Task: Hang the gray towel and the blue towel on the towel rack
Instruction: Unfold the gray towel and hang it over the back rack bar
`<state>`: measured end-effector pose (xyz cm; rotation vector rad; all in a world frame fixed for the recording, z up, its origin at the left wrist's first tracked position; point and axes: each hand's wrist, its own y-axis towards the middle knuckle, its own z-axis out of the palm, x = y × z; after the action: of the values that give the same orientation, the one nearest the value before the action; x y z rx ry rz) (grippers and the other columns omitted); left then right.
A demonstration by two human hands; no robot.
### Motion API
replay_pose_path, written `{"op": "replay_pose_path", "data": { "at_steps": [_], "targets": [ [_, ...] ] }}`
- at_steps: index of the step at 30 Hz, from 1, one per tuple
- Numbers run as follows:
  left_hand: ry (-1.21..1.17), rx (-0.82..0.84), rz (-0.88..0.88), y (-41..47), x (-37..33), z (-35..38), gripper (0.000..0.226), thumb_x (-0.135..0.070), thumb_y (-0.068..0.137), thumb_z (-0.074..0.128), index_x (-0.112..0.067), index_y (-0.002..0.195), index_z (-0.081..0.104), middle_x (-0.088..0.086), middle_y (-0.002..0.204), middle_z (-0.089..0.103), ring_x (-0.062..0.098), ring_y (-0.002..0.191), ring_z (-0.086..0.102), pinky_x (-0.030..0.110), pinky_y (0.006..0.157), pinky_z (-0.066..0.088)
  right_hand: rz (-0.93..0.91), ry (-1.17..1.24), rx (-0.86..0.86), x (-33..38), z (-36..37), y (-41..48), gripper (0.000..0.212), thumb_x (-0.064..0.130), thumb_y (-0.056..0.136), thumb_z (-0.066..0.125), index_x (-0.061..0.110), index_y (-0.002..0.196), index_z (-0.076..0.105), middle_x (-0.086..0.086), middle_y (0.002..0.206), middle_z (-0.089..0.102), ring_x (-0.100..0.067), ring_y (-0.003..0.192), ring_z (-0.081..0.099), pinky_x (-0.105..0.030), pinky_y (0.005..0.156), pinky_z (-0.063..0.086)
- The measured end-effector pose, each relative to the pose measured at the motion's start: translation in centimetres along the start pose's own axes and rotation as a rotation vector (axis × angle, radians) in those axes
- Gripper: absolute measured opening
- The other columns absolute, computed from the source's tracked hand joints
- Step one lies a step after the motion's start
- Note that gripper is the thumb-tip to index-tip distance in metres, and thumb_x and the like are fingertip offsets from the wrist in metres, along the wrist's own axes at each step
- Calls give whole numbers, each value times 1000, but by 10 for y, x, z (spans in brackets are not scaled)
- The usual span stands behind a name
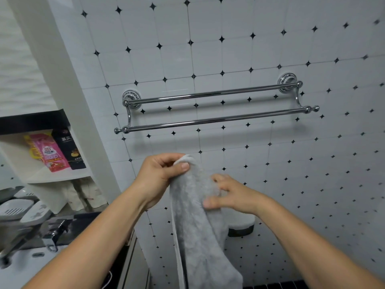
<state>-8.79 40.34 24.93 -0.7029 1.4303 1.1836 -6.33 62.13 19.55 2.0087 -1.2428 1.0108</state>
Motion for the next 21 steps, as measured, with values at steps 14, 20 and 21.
{"op": "replay_pose_path", "data": {
  "at_steps": [14, 20, 21],
  "targets": [
    [153, -407, -14, 10, 6, -78, 10, -3, 83, 69, -10, 89, 73, 13, 87, 68, 26, 87, 60, 39, 86, 47, 323, -662, -306, -78, -81, -48, 30, 55, 72, 74, 30, 75, 58, 8, 102, 51, -17, 102, 43, -32, 89, 35],
    [290, -538, 32, 10, 21, -100, 9, -5, 82, 71, -12, 89, 73, -6, 71, 73, 5, 65, 65, 15, 65, 53, 123, -429, -574, -17, -115, -48, 19, 35, 72, 80, 20, 66, 72, -5, 68, 62, -15, 60, 50, -21, 53, 36],
    [320, -544, 49, 10, 20, -103, 10, -6, 82, 71, -15, 85, 73, -7, 71, 72, 5, 65, 64, 14, 64, 52, 84, -313, -682, -9, -117, -47, 16, 33, 69, 83, 22, 65, 72, -6, 63, 62, -12, 54, 47, -20, 48, 35]
  ]
}}
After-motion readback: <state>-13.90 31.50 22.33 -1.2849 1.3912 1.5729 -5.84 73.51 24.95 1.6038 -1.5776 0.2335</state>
